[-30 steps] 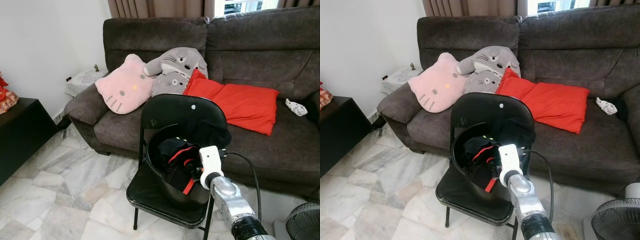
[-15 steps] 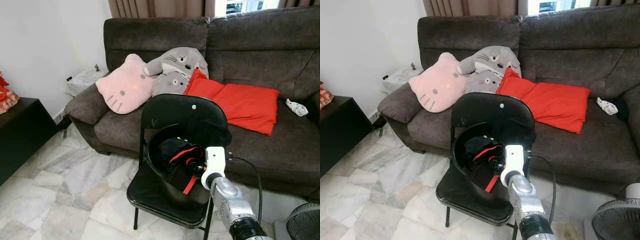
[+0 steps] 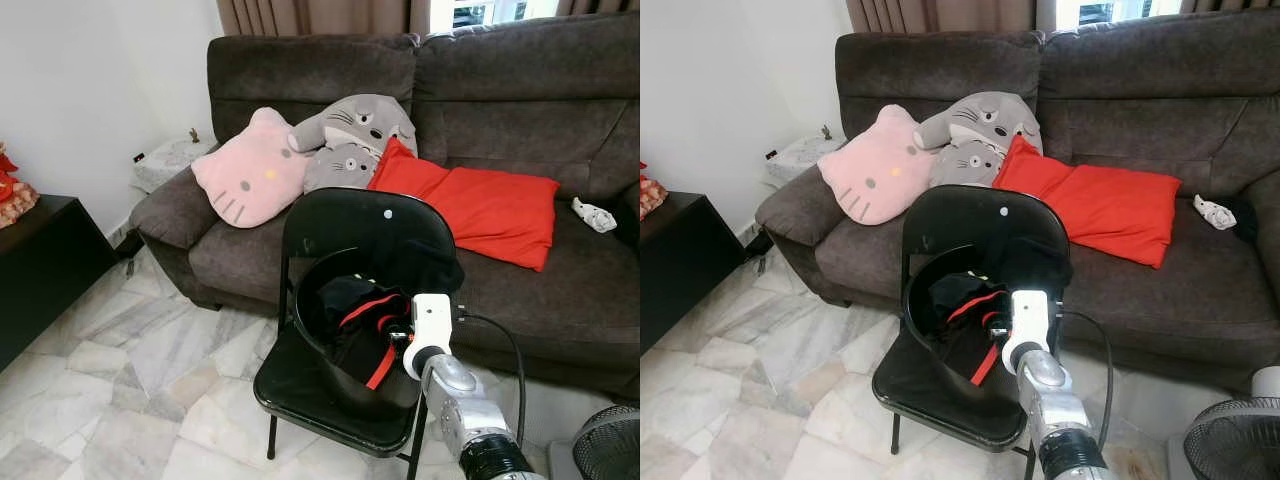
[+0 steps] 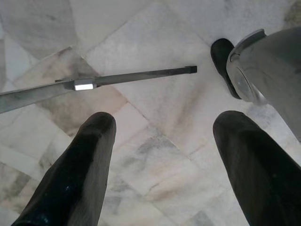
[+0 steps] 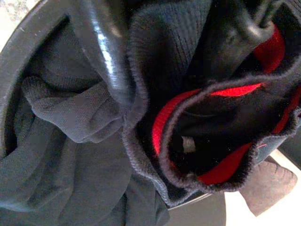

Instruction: Hang hanger

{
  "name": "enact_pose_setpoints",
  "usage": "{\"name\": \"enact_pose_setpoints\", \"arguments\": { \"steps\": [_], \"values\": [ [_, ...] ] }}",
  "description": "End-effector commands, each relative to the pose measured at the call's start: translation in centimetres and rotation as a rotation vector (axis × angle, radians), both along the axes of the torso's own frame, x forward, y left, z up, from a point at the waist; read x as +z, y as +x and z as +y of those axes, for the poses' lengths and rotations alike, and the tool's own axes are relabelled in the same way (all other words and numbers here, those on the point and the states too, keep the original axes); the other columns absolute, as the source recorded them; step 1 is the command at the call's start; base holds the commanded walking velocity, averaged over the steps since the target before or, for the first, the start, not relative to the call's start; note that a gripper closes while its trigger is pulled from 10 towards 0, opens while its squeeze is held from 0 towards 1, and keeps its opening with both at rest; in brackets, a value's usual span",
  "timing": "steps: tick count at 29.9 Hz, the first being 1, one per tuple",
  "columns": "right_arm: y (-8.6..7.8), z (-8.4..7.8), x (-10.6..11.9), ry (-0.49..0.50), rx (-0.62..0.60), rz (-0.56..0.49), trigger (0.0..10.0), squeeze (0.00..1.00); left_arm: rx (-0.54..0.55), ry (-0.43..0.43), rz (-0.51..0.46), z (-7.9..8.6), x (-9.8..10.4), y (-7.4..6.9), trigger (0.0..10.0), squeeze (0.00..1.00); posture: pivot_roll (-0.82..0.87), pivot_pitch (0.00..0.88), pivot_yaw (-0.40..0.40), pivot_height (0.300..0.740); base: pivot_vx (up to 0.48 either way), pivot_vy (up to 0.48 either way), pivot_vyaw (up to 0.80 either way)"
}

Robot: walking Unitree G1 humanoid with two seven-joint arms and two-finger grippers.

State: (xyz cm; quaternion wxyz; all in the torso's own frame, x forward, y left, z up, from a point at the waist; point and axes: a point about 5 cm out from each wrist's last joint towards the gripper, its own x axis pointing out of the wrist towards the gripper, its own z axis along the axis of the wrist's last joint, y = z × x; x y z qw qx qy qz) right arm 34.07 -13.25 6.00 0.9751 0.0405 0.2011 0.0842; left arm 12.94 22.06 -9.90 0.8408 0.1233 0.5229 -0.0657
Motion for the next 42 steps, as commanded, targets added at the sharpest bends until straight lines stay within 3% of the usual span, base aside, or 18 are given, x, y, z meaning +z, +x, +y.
{"name": "enact_pose_setpoints", "arguments": {
  "steps": [1,10,21,26,28,30,33,42],
  "values": [
    [0.1,0.5,0.2,0.002,0.006,0.001,0.0,0.00,-0.006,0.012,0.025,0.7,0.0,-0.3,10.0,0.00,-0.08,0.000,0.171,0.740,0.000,0.000,0.00],
    [0.2,-0.1,0.3,-0.024,-0.002,0.001,0.0,0.00,-0.010,0.004,0.029,0.4,-0.1,-0.3,10.0,0.00,-0.08,0.000,0.159,0.740,0.000,0.000,0.00],
    [-0.2,-1.9,0.5,-0.090,-0.097,-0.021,0.0,0.00,-0.002,-0.013,0.036,-0.2,-0.2,-0.6,10.0,0.00,-0.08,0.000,0.123,0.740,0.000,0.000,0.00],
    [-0.2,-3.3,1.7,-0.173,-0.187,-0.090,0.0,0.00,0.010,-0.021,0.036,-0.5,-0.4,-0.7,10.0,0.00,-0.08,0.000,0.103,0.740,0.000,0.000,0.00],
    [0.1,-3.8,4.0,-0.259,-0.230,-0.213,0.0,0.00,0.015,-0.023,0.036,-0.6,-0.4,-0.8,10.0,0.00,-0.08,0.000,0.095,0.740,0.000,0.000,0.00],
    [0.2,-3.3,5.7,-0.307,-0.226,-0.301,0.0,0.00,0.017,-0.026,0.037,-0.7,-0.4,-0.8,10.0,0.00,-0.08,0.000,0.091,0.740,0.000,0.000,0.00],
    [0.1,-2.3,6.8,-0.298,-0.206,-0.355,0.0,0.00,0.027,-0.029,0.034,-0.8,-0.4,-0.8,10.0,0.00,-0.07,0.000,0.083,0.740,0.000,0.000,0.00],
    [0.0,-1.0,7.6,-0.316,-0.175,-0.394,0.0,0.00,0.052,-0.037,0.026,-0.8,-0.4,-0.7,10.0,0.00,-0.07,0.000,0.084,0.740,0.000,0.000,0.00]
  ]
}}
